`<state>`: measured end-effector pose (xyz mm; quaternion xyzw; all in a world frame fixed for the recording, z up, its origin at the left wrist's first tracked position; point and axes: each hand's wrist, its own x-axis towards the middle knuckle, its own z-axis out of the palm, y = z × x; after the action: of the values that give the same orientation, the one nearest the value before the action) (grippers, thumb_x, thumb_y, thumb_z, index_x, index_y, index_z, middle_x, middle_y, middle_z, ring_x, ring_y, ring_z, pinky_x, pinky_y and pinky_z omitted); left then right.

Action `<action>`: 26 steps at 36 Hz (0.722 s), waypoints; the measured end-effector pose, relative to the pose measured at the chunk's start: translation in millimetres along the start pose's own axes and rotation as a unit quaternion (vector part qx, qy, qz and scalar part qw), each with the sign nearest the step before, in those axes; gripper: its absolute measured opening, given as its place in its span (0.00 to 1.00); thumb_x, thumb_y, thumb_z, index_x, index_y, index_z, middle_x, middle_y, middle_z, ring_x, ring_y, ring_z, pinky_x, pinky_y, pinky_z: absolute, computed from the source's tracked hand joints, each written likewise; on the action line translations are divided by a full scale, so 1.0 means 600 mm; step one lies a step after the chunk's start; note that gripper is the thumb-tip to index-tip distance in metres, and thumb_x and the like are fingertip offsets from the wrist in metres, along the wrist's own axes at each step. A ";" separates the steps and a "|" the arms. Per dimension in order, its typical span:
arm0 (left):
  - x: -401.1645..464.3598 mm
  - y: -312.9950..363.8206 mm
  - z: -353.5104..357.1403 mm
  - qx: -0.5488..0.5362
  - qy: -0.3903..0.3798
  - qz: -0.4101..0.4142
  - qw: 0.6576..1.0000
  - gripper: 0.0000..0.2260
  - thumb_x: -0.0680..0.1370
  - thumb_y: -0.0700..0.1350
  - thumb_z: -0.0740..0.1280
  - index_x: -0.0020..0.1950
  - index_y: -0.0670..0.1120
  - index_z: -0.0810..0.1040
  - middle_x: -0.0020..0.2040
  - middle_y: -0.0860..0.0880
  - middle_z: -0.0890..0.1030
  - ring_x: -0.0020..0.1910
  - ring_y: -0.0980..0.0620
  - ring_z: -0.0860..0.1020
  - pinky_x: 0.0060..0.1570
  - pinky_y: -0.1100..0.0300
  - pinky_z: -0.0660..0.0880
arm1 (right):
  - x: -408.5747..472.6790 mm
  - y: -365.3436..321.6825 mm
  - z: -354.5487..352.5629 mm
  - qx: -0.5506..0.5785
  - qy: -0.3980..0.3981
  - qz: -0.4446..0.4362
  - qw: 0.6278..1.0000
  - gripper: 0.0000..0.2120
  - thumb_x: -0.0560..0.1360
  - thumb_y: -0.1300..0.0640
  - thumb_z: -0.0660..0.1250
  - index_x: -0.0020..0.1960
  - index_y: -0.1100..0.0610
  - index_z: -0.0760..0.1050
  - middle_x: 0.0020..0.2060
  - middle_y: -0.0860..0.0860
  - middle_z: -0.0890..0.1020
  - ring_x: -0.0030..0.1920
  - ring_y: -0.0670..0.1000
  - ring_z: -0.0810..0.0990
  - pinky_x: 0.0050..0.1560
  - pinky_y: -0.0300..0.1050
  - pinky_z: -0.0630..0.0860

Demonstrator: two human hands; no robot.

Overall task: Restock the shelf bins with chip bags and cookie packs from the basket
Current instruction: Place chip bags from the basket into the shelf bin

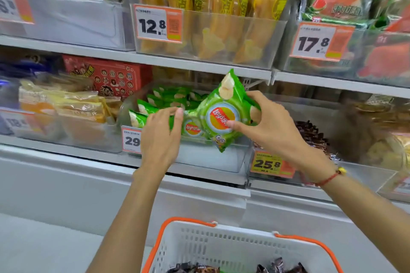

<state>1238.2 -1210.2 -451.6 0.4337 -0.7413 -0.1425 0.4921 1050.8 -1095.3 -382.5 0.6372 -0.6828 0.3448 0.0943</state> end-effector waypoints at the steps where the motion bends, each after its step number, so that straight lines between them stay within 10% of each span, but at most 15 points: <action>1: 0.009 -0.016 0.000 0.032 0.019 -0.003 0.999 0.15 0.83 0.52 0.56 0.60 0.47 0.77 0.58 0.48 0.78 0.60 0.47 0.71 0.56 0.54 0.66 | 0.011 -0.005 0.006 -0.028 0.031 -0.037 0.998 0.32 0.68 0.41 0.73 0.67 0.51 0.69 0.54 0.48 0.81 0.54 0.51 0.78 0.54 0.52 0.74; 5: 0.038 -0.065 0.006 0.108 -0.015 0.001 0.994 0.17 0.82 0.43 0.59 0.70 0.41 0.70 0.71 0.43 0.70 0.70 0.44 0.66 0.70 0.51 0.60 | 0.055 -0.007 0.047 -0.172 0.077 -0.158 0.969 0.32 0.68 0.46 0.74 0.67 0.55 0.69 0.50 0.51 0.79 0.51 0.55 0.76 0.53 0.48 0.65; 10: 0.029 -0.086 0.021 0.148 -0.073 -0.006 0.986 0.18 0.81 0.42 0.58 0.71 0.42 0.69 0.70 0.43 0.70 0.68 0.44 0.67 0.68 0.52 0.60 | 0.105 0.009 0.117 -0.295 -0.068 -0.129 0.944 0.32 0.71 0.44 0.70 0.69 0.53 0.65 0.55 0.52 0.78 0.57 0.57 0.75 0.55 0.50 0.63; 17: 0.032 -0.088 0.021 0.140 -0.068 -0.016 0.988 0.18 0.81 0.43 0.58 0.72 0.46 0.68 0.70 0.47 0.69 0.69 0.47 0.65 0.68 0.55 0.57 | 0.145 0.013 0.203 -0.298 -0.136 -0.075 0.942 0.33 0.69 0.42 0.72 0.70 0.52 0.68 0.65 0.55 0.71 0.67 0.56 0.67 0.62 0.52 0.63; 26: 0.033 -0.092 0.025 0.140 -0.067 -0.035 0.987 0.18 0.81 0.43 0.58 0.71 0.47 0.67 0.71 0.48 0.68 0.70 0.48 0.63 0.70 0.55 0.55 | 0.151 0.006 0.239 -0.227 -0.129 -0.080 0.962 0.32 0.67 0.52 0.76 0.67 0.49 0.66 0.54 0.55 0.78 0.54 0.59 0.77 0.49 0.49 0.69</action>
<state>1250.7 -1260.9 -482.0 0.5136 -0.7694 -0.0829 0.3707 1076.4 -1253.3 -438.8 0.6906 -0.6965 0.0868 0.1746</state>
